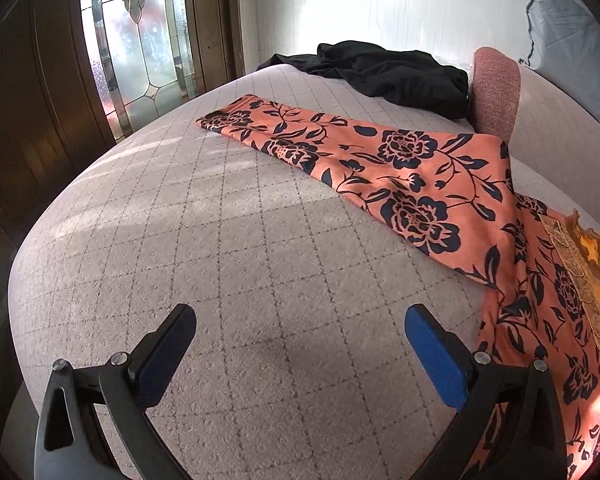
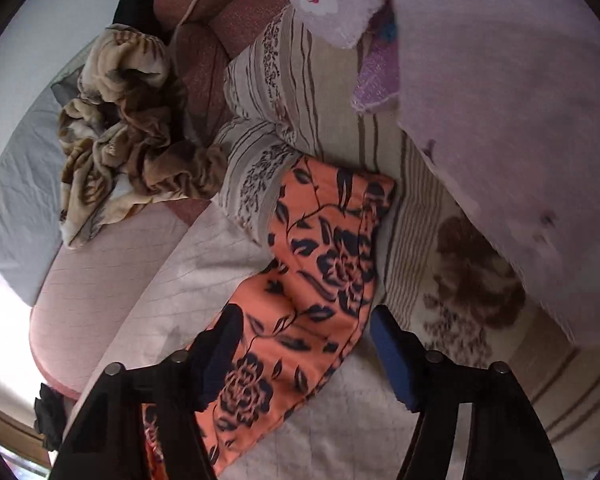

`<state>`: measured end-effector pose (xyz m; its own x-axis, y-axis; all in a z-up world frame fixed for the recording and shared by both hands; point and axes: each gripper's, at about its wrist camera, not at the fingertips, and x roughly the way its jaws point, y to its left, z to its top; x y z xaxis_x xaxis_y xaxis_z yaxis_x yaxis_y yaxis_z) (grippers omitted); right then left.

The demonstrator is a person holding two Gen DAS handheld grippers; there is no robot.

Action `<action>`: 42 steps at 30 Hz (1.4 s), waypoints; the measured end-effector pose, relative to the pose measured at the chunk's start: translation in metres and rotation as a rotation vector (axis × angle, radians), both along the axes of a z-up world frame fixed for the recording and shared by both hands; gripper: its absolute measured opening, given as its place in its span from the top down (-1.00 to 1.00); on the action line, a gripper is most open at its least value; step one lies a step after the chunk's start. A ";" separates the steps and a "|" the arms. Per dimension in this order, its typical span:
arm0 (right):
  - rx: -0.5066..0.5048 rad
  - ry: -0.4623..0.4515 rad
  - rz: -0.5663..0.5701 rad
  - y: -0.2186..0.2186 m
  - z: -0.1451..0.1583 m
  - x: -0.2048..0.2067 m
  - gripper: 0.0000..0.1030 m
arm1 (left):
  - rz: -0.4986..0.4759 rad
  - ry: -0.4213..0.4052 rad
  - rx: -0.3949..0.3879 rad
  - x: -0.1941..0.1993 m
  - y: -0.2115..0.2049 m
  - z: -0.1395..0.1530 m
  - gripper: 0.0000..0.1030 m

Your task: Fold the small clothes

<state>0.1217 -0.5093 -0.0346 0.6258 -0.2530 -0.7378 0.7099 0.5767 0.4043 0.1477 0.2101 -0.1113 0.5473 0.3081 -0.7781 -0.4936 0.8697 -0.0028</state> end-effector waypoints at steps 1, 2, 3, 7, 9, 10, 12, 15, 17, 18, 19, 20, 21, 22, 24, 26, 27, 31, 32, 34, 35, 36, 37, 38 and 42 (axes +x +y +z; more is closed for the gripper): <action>-0.018 0.034 -0.019 -0.004 -0.003 0.009 -0.07 | 0.010 0.005 -0.016 0.001 0.003 -0.003 -1.00; -0.031 0.054 -0.038 -0.009 -0.006 0.016 -0.06 | 0.018 0.007 -0.031 0.003 0.005 -0.005 -1.00; -0.045 0.061 -0.055 -0.012 -0.009 0.020 -0.06 | 0.024 0.006 -0.037 0.004 0.007 -0.006 -1.00; -0.097 0.139 -0.130 -0.017 -0.020 0.036 -0.06 | 0.014 0.008 -0.045 0.010 0.006 -0.010 -1.00; -0.111 0.153 -0.160 -0.019 -0.024 0.039 -0.04 | 0.004 0.016 -0.051 0.012 0.005 -0.011 -1.00; -0.129 0.175 -0.167 -0.019 -0.026 0.043 0.12 | 0.003 0.015 -0.049 0.011 0.004 -0.011 -1.00; -0.146 0.213 -0.171 -0.022 -0.029 0.048 0.47 | -0.001 0.010 -0.057 0.011 0.005 -0.010 -1.00; -0.191 0.252 -0.135 -0.021 -0.023 0.056 0.89 | 0.000 0.009 -0.062 0.012 0.005 -0.010 -1.00; -0.262 0.250 -0.091 -0.012 -0.007 0.063 0.90 | -0.002 0.003 -0.069 0.013 0.005 -0.009 -1.00; -0.296 0.242 -0.066 -0.006 0.003 0.067 0.90 | -0.005 -0.001 -0.073 0.013 0.005 -0.009 -1.00; -0.322 0.221 -0.039 0.003 0.016 0.071 0.90 | -0.010 -0.005 -0.079 0.012 0.004 -0.008 -1.00; -0.347 0.193 -0.007 0.013 0.031 0.076 0.90 | -0.013 -0.008 -0.084 0.012 0.004 -0.008 -1.00; -0.381 0.162 0.035 0.028 0.048 0.081 0.90 | -0.014 -0.013 -0.089 0.011 0.004 -0.007 -1.00; -0.404 0.119 0.080 0.046 0.065 0.086 0.90 | -0.015 -0.020 -0.094 0.009 0.004 -0.005 -1.00; -0.435 0.017 0.188 0.091 0.102 0.093 0.90 | -0.014 -0.036 -0.103 0.006 0.004 -0.002 -1.00; -0.453 -0.101 0.315 0.150 0.135 0.096 0.90 | -0.014 -0.049 -0.109 0.004 0.005 0.001 -1.00; -0.446 -0.154 0.386 0.182 0.147 0.097 0.90 | -0.015 -0.055 -0.113 0.003 0.005 0.003 -1.00; -0.400 -0.319 0.674 0.322 0.161 0.087 0.90 | -0.017 -0.078 -0.126 -0.001 0.007 0.008 -1.00; -0.368 -0.342 0.738 0.355 0.153 0.084 0.90 | -0.017 -0.082 -0.134 -0.002 0.008 0.009 -1.00; -0.298 -0.336 0.850 0.413 0.122 0.082 0.87 | -0.020 -0.088 -0.150 -0.003 0.010 0.010 -1.00; -0.253 -0.300 0.902 0.438 0.098 0.086 0.83 | -0.021 -0.088 -0.154 -0.003 0.010 0.010 -1.00; -0.203 -0.241 0.946 0.462 0.068 0.093 0.62 | -0.022 -0.087 -0.157 -0.003 0.010 0.010 -1.00; -0.171 -0.159 0.997 0.483 0.036 0.098 -0.04 | -0.024 -0.087 -0.159 -0.003 0.011 0.010 -1.00; -0.150 -0.066 1.034 0.499 0.004 0.101 -0.40 | -0.026 -0.089 -0.160 -0.003 0.011 0.010 -1.00; -0.069 0.059 1.035 0.494 -0.055 0.083 -0.48 | -0.024 -0.107 -0.168 -0.006 0.013 0.014 -1.00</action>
